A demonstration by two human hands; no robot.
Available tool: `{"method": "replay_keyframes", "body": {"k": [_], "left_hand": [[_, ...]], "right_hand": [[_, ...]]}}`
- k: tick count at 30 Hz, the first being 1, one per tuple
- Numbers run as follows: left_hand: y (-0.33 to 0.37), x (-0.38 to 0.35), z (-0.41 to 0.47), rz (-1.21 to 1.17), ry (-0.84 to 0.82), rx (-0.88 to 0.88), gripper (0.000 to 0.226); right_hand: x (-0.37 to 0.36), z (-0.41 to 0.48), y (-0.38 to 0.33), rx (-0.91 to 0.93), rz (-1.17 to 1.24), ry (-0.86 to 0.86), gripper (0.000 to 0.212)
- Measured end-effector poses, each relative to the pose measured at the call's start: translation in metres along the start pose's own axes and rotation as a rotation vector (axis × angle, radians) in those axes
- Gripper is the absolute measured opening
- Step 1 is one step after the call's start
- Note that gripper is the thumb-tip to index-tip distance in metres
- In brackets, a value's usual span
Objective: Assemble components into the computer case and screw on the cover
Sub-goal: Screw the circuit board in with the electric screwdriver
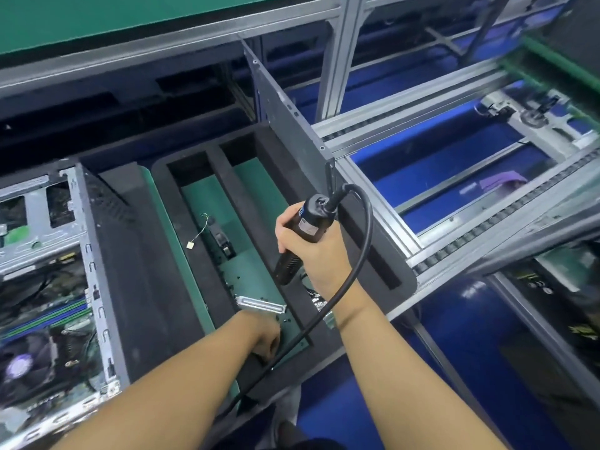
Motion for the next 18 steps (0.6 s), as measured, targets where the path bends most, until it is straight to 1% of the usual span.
{"method": "replay_keyframes", "body": {"k": [2, 4, 6, 8, 10, 12, 13, 15, 18], "left_hand": [[0.003, -0.004, 0.002, 0.023, -0.047, 0.043, 0.037], [0.002, -0.005, 0.005, -0.008, -0.037, 0.047, 0.037], [-0.001, -0.003, 0.004, -0.064, -0.004, 0.010, 0.036], [-0.005, 0.003, 0.000, -0.123, 0.087, -0.006, 0.030], [-0.013, 0.012, -0.005, -0.180, 0.239, 0.023, 0.021], [-0.022, 0.020, -0.011, -0.201, 0.357, 0.055, 0.023], [-0.026, 0.022, -0.014, -0.203, 0.375, 0.060, 0.026], [-0.030, 0.021, -0.017, -0.180, 0.350, 0.062, 0.029], [-0.020, 0.013, -0.017, -0.029, 0.211, 0.032, 0.023]], "right_hand": [[0.001, -0.002, 0.002, -0.003, -0.006, -0.009, 0.029], [0.001, -0.004, 0.003, 0.004, -0.006, -0.008, 0.029], [0.001, -0.005, 0.003, 0.018, -0.003, -0.013, 0.027], [0.001, -0.006, 0.001, 0.045, 0.008, -0.009, 0.024], [0.000, -0.006, 0.002, 0.075, 0.032, -0.011, 0.022], [-0.002, -0.004, 0.005, 0.102, 0.077, -0.019, 0.021], [-0.003, -0.003, 0.006, 0.108, 0.089, -0.023, 0.021], [-0.006, -0.001, 0.009, 0.111, 0.088, -0.026, 0.021], [-0.009, 0.003, 0.012, 0.108, 0.065, -0.029, 0.017]]}}
Point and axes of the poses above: each hand's wrist, its own z-axis towards the middle knuckle, its own x-axis out of the back of the hand, y = z × x, the point moved 5 cm from there along z, towards the middle knuckle, and after that the axes turned 8 degrees about -y, right-handed, at the moved point
